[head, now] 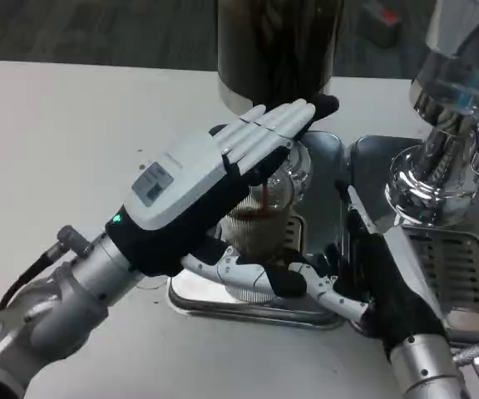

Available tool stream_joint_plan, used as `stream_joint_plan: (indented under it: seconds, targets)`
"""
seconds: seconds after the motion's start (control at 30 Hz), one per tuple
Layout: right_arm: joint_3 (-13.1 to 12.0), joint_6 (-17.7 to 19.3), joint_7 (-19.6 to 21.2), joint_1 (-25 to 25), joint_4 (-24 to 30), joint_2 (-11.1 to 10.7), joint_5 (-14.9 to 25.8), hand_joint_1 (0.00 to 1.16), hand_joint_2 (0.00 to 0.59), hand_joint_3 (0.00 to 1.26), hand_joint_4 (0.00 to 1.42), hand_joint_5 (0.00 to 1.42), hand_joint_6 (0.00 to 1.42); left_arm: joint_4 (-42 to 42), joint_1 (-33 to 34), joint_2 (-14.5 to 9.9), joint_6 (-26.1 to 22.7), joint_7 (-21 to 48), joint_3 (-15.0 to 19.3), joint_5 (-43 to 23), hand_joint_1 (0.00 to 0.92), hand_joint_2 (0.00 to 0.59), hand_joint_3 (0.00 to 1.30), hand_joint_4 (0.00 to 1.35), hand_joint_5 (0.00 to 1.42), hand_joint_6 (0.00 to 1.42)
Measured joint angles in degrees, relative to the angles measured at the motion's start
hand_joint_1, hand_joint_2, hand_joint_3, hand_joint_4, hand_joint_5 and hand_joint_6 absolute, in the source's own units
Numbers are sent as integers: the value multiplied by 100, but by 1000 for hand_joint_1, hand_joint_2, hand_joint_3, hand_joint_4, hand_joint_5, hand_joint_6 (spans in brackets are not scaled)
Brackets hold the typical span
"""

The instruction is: Grasp the cup under the faucet to collect the drink, then remove the cup.

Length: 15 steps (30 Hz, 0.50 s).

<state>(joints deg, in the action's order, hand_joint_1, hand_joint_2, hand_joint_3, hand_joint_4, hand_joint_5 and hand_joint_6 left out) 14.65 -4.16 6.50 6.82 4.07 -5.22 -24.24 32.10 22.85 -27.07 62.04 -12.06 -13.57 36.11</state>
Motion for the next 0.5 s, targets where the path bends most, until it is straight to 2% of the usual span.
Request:
stream_joint_plan:
  seconds: [0.5]
  targets:
    - [47, 397, -125, -467, -649, 72, 329, 690, 256, 0, 0, 0, 0, -5, 2, -131, 0, 3, 0, -117, 0, 74, 0, 0, 84, 41]
